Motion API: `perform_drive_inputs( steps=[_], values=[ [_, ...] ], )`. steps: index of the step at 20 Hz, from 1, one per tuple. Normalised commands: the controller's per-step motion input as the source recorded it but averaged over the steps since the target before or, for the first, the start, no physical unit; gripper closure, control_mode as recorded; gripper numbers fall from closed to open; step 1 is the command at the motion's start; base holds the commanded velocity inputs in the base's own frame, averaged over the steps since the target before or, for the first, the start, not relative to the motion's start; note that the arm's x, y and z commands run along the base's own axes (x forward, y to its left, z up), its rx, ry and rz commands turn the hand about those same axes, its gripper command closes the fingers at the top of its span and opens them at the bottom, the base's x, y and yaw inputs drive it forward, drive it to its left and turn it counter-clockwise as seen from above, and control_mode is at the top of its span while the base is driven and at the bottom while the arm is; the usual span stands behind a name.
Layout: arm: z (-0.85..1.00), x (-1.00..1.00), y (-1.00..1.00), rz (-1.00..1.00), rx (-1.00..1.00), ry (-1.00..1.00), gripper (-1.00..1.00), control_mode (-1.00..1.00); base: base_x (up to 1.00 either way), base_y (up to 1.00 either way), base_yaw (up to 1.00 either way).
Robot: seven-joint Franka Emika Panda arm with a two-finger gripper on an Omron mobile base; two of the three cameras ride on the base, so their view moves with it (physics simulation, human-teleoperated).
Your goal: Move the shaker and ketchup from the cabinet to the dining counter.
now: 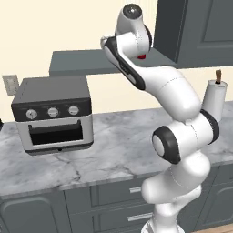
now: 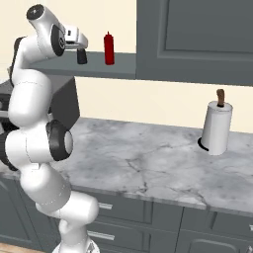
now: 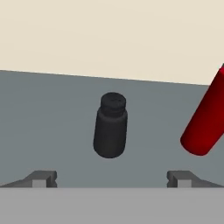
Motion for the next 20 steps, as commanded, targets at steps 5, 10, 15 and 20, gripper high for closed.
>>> perform_drive_inputs(
  steps=[5,10,15,20],
  values=[
    [-0.06,0.45,0.0,-0.02,-0.03,0.0,-1.0,-1.0,0.0,0.0,0.0],
    [0.0,0.42,0.0,0.0,0.0,0.0,-1.0,-1.0,0.0,0.0,0.0],
    [-0.01,0.36,0.0,0.0,0.0,0.0,-1.0,-1.0,0.0,0.0,0.0],
    [-0.1,0.26,0.0,0.0,0.0,0.0,-1.0,-1.0,0.0,0.0,0.0]
  ],
)
